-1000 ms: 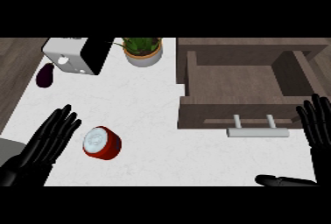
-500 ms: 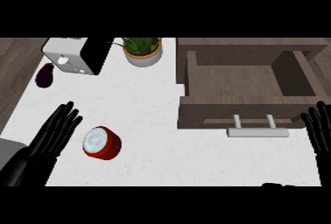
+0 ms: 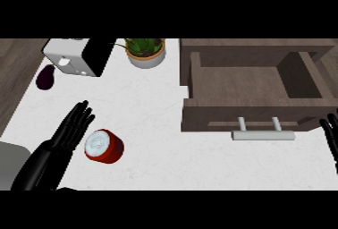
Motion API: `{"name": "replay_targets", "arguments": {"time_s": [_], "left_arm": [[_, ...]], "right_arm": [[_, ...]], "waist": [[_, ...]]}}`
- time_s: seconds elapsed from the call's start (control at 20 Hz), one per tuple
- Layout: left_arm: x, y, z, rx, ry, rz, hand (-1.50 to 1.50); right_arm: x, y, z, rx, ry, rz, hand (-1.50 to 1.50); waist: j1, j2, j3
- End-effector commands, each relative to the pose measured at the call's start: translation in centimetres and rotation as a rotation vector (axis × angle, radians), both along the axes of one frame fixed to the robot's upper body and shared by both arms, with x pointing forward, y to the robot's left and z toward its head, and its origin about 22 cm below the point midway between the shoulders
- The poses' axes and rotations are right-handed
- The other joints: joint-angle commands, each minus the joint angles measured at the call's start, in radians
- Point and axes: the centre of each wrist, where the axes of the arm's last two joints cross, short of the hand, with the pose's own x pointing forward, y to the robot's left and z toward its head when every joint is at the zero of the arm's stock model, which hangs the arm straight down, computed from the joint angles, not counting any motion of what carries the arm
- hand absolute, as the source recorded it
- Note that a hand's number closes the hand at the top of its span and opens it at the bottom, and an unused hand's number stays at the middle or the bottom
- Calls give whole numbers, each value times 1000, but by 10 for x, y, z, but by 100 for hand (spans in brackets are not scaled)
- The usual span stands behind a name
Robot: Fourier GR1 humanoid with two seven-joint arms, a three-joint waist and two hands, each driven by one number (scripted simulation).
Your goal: Pick up the can, place it into the drawer and close the drawer
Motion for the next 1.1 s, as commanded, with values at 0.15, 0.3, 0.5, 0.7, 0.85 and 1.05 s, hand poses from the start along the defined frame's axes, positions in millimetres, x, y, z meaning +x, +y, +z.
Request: {"name": "replay_targets", "arguments": {"time_s": [0.15,0.3,0.5,0.7,0.85,1.05], "left_arm": [[4,22,-38,-14,14,34,-150],[18,7,-41,12,27,42,-150],[13,10,-58,17,35,60,-150],[28,30,-75,14,21,80,-150],[15,37,-92,37,34,79,-150],[7,44,-113,41,36,85,-150]], "right_arm": [[16,4,-1,2,-19,-3,-150],[8,11,-3,-1,4,4,-150],[-2,-23,-16,-10,-3,-4,-150],[9,-3,-8,-11,-17,13,-150],[16,2,-8,-19,20,9,-150],[11,5,-6,4,-13,-17,-150]], "waist": [[3,0,0],[0,0,0],[0,0,0],[0,0,0],[2,0,0],[2,0,0]]}}
